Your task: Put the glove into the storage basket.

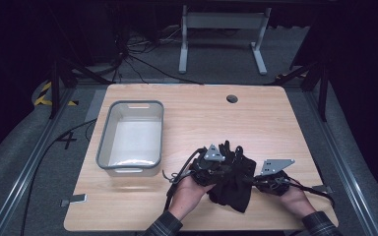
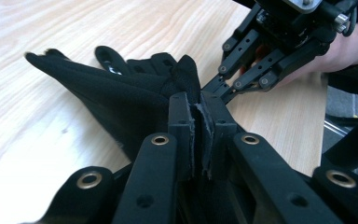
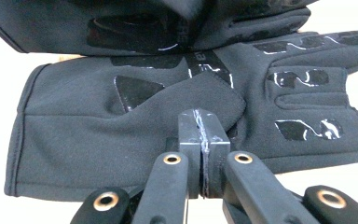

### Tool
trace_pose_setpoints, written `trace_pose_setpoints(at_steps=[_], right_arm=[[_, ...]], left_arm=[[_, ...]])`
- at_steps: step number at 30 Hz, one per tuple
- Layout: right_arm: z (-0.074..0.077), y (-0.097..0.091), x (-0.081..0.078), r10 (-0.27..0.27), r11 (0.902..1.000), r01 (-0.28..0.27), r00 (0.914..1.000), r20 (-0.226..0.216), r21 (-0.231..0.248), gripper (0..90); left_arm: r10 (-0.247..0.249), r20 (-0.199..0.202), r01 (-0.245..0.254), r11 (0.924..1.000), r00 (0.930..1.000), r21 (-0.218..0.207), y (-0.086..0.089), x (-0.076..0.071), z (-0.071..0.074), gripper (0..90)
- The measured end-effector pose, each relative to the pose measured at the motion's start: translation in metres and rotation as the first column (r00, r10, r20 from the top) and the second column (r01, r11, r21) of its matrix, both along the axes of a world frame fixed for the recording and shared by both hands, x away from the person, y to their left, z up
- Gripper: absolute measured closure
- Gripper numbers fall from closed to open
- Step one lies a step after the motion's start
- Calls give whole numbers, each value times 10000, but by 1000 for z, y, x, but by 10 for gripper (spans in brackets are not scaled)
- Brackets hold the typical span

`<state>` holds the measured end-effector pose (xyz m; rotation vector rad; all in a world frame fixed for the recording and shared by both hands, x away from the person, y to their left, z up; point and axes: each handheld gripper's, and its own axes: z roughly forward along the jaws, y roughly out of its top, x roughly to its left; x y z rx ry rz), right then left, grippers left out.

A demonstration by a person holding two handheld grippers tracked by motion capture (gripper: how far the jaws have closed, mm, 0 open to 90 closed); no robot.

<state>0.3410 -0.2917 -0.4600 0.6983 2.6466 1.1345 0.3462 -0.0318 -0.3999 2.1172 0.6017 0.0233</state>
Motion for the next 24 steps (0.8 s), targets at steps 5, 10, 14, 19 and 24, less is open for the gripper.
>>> trace_pose_setpoints(at_steps=[5, 10, 14, 19, 24], right_arm=[[7, -9, -2, -167, 9994, 164, 9998, 109, 291, 891], [12, -32, -3, -714, 9966, 704, 9972, 217, 430, 891], [13, -42, -4, -984, 9948, 976, 9948, 247, 292, 891], [13, -42, -5, -964, 9952, 959, 9950, 259, 214, 890], [14, -44, -7, -1014, 9948, 1012, 9945, 256, 61, 891]], left_arm=[[-146, -85, 146, 9999, 9999, 8, -11, 2, -3, 832], [-350, -162, 348, 9993, 9993, -112, -19, 2, -5, 776], [-595, -193, 590, 9980, 9980, -240, -29, 2, -5, 725], [-885, -27, 883, 9945, 9961, -564, -35, 0, 1, 688], [-613, 114, 618, 9965, 9981, -563, -28, 4, 4, 712]])
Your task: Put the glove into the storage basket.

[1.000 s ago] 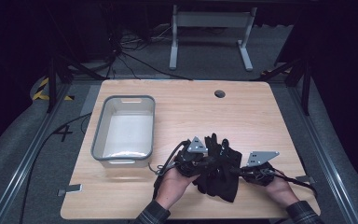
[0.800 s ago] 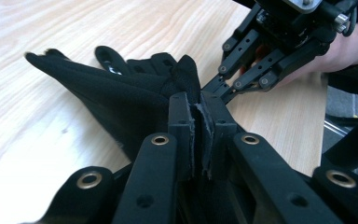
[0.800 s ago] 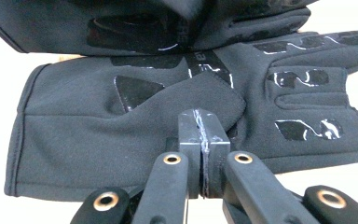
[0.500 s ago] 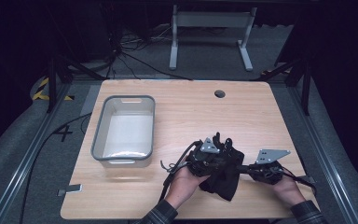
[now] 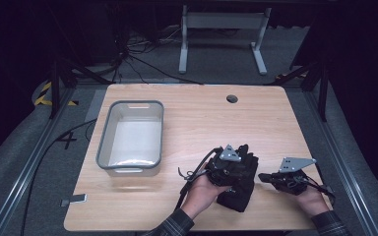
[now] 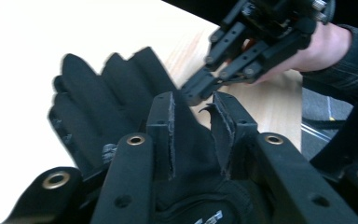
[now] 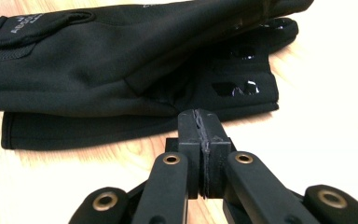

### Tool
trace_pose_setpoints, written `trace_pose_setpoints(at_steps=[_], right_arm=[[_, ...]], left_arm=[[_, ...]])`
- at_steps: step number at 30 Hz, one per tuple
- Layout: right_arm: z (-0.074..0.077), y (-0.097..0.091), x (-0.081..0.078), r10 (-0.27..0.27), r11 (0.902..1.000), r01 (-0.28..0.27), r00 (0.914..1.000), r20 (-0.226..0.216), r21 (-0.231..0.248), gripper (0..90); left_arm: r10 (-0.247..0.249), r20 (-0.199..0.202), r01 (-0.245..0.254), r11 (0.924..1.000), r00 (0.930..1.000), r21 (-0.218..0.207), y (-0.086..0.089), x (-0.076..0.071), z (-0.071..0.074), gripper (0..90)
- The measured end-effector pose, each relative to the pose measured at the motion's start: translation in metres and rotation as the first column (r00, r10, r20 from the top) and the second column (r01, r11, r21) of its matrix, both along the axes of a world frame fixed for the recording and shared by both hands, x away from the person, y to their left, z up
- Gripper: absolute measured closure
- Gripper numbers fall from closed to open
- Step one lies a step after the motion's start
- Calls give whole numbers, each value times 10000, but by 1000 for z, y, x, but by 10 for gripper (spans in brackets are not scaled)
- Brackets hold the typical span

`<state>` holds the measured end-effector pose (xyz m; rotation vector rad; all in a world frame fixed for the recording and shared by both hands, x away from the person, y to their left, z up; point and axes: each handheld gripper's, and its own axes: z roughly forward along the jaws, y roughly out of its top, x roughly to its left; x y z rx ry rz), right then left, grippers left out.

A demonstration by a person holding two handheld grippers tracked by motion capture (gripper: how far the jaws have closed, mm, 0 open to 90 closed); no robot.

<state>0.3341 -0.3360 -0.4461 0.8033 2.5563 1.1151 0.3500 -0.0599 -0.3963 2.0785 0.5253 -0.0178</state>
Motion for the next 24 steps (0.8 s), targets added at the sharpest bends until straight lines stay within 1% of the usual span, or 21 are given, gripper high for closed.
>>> trace_pose_setpoints(at_steps=[1, 2, 3, 4, 5, 6, 10, 11, 12, 13, 14, 15, 16, 18, 19, 20, 22, 24], right_arm=[[0, -2, -2, -32, 10000, 32, 10000, -53, -17, 891], [0, -5, -3, -50, 10000, 51, 9999, -100, 77, 890], [0, -7, -3, -84, 9999, 87, 9998, -188, 148, 889], [0, -9, -4, -127, 9998, 131, 9996, -244, 156, 888], [0, -11, -5, -155, 9997, 160, 9996, -249, 189, 888], [1, -12, -7, -134, 9993, 144, 9995, -282, 340, 888], [8, -9, -11, 11, 9976, -1, 9999, -154, 694, 888], [9, -7, -13, 85, 9971, -78, 9999, -96, 754, 888], [11, -4, -14, 200, 9965, -195, 9998, -57, 809, 888], [11, -3, -15, 250, 9963, -246, 9997, -40, 823, 888], [11, -3, -15, 250, 9963, -246, 9997, -40, 823, 888], [12, 0, -16, 301, 9965, -300, 9995, 0, 774, 888], [13, 0, -17, 324, 9959, -324, 9995, 16, 844, 888], [15, 2, -17, 352, 9948, -361, 9993, 111, 955, 888], [16, 2, -17, 359, 9946, -371, 9993, 140, 969, 888], [18, 3, -17, 357, 9943, -376, 9991, 207, 1000, 888], [19, 5, -17, 397, 9932, -420, 9989, 234, 1085, 888], [21, 8, -17, 491, 9905, -528, 9983, 314, 1270, 889]], left_arm=[[46, 10, -46, 10000, 10000, 30, 2, 1, 0, 731], [193, 30, -193, 9997, 9998, 173, 6, 2, -1, 733], [316, 93, -318, 9992, 9995, 223, 9, 3, -2, 733], [316, 93, -318, 9992, 9995, 223, 9, 3, -2, 737], [500, 20, -501, 9980, 9987, 383, 15, 4, -6, 740], [484, 2, -484, 9979, 9988, 439, 16, 5, -7, 746], [583, -57, -578, 9962, 9983, 659, 18, 8, -19, 748], [583, -57, -578, 9962, 9983, 659, 18, 8, -19, 748], [538, -202, -519, 9952, 9984, 825, 16, 11, -27, 748], [493, -235, -470, 9949, 9985, 888, 14, 12, -30, 748], [493, -235, -470, 9949, 9985, 888, 14, 12, -30, 748], [441, -288, -410, 9943, 9986, 982, 11, 13, -35, 752], [307, -372, -268, 9945, 9988, 1014, 3, 14, -42, 752], [180, -371, -138, 9937, 9991, 1113, -4, 13, -47, 753], [74, -407, -20, 9916, 9991, 1294, -7, 13, -48, 752], [-5, -384, 57, 9907, 9993, 1358, -11, 12, -51, 752], [-39, -402, 94, 9905, 9992, 1373, -14, 11, -53, 752], [-147, -296, 187, 9902, 9995, 1382, -19, 10, -55, 750]])
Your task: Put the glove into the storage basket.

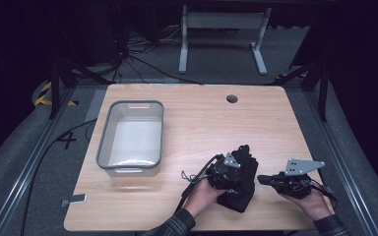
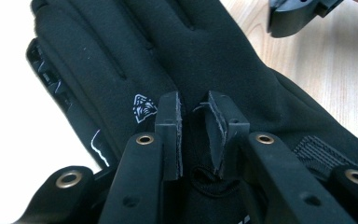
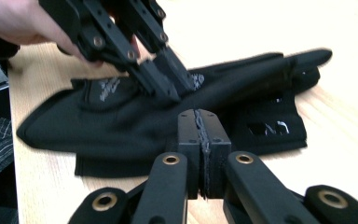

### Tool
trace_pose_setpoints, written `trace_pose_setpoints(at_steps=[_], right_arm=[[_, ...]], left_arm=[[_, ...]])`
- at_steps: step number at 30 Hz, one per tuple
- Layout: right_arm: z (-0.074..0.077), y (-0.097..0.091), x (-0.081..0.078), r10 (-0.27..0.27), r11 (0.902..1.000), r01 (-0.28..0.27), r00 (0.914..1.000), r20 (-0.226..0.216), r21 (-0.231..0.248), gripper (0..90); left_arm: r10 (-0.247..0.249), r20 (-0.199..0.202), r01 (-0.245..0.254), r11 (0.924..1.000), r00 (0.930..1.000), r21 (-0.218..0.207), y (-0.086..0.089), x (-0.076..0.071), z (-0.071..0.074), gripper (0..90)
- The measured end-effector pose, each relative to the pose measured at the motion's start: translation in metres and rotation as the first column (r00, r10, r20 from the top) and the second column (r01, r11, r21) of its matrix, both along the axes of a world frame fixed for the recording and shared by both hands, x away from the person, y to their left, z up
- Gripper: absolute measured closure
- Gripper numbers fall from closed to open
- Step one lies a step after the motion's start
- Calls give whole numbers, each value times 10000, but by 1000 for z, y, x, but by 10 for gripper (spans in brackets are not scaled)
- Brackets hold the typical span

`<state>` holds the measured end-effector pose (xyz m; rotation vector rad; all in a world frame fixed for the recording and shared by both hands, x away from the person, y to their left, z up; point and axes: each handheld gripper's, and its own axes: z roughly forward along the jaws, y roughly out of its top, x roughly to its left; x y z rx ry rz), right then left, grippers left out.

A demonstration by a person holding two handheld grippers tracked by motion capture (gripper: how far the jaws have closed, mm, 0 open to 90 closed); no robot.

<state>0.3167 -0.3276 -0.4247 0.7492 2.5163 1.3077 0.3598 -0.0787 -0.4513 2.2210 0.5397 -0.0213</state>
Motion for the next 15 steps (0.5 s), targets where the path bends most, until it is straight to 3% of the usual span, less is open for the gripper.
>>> trace_pose_setpoints(at_steps=[5, 11, 15], right_arm=[[0, 7, 1, 176, 9998, -176, 9998, -58, 25, 888], [-11, 16, 5, 318, 9982, -332, 9991, -293, -498, 889], [-21, 11, 7, 161, 9950, -217, 9981, -590, -970, 888]], left_arm=[[-29, 80, 29, 10000, 10000, -88, 1, -2, 4, 722], [410, 379, -397, 9986, 9984, -346, 20, -1, 16, 700], [561, 118, -558, 9982, 9984, -207, 31, 3, 14, 659]])
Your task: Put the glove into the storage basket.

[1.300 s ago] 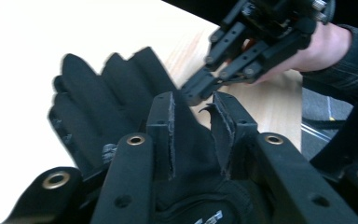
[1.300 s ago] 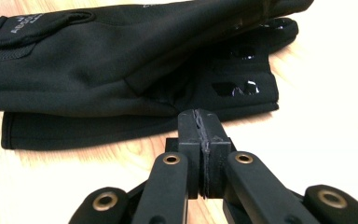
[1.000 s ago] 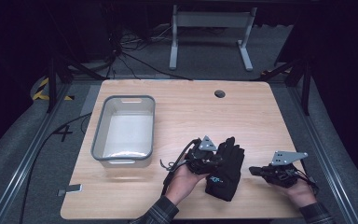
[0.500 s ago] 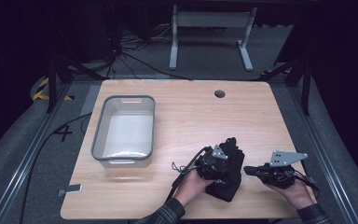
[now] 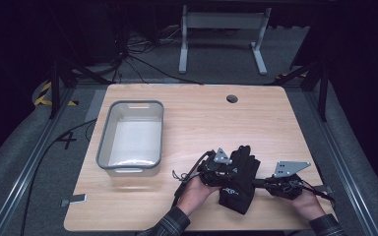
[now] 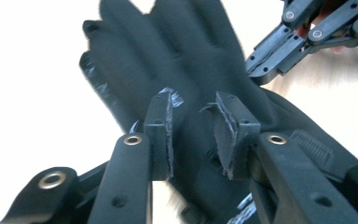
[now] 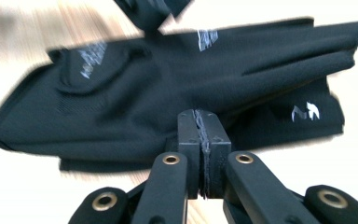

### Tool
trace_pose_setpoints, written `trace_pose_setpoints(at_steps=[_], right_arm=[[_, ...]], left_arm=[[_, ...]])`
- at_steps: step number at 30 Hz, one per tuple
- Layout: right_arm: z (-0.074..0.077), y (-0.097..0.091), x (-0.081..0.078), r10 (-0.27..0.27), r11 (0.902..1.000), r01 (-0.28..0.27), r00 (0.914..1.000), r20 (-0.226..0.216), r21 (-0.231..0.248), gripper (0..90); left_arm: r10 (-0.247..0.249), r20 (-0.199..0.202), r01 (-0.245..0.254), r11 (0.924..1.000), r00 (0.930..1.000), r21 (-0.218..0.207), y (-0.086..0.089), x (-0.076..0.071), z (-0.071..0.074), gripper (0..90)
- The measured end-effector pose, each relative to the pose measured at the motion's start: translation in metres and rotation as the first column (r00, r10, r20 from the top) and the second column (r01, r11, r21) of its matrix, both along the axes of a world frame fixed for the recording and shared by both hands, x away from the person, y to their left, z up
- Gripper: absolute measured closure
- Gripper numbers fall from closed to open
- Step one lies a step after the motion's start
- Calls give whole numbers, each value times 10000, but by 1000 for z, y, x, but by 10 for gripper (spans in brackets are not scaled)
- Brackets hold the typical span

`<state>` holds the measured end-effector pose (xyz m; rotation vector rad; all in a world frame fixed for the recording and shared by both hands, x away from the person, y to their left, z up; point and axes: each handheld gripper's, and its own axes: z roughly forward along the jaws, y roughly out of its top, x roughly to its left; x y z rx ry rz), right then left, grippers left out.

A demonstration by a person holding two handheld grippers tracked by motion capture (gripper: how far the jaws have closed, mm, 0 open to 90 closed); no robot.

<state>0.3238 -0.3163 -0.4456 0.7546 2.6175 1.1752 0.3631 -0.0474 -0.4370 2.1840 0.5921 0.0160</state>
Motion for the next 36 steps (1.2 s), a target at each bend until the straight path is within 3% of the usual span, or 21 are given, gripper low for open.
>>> trace_pose_setpoints(at_steps=[2, 5, 8, 11, 18, 19, 23, 25, 30, 36], right_arm=[[-2, -3, 0, -131, 9995, 131, 9999, 29, -292, 888], [2, -7, -1, -255, 9997, 255, 9996, 100, -7, 872], [9, -9, -2, -319, 9982, 313, 9994, 98, 516, 791], [12, -8, -2, -405, 9966, 395, 9991, 121, 725, 718], [12, -7, 4, -854, 9922, 868, 9962, -197, 893, 591], [11, -5, 5, -897, 9910, 917, 9957, -250, 973, 576], [9, 0, 8, -891, 9919, 915, 9956, -302, 885, 588], [6, 3, 11, -756, 9935, 782, 9966, -336, 823, 699], [4, 7, 12, -619, 9954, 632, 9979, -204, 715, 834], [13, 5, 11, -575, 9936, 573, 9983, -1, 970, 845]], left_arm=[[59, -124, -58, 10000, 9999, 37, 1, 1, -4, 636], [57, -272, -54, 9999, 9996, 104, -1, 4, -9, 606], [41, -437, -33, 9999, 9990, 168, -5, 7, -16, 574], [46, -413, -38, 9998, 9991, 199, -8, 7, -18, 553], [-33, -375, 40, 9999, 9993, 167, -12, 7, -18, 573], [-62, -368, 68, 9998, 9993, 162, -12, 7, -18, 619], [-141, -215, 148, 9995, 9997, 295, -13, 6, -18, 765], [-170, -128, 174, 9993, 9998, 329, -15, 6, -20, 843], [-172, 100, 168, 9993, 9998, 348, -14, 4, -15, 875], [27, 491, -24, 10000, 9988, -63, -4, 3, 5, 878]])
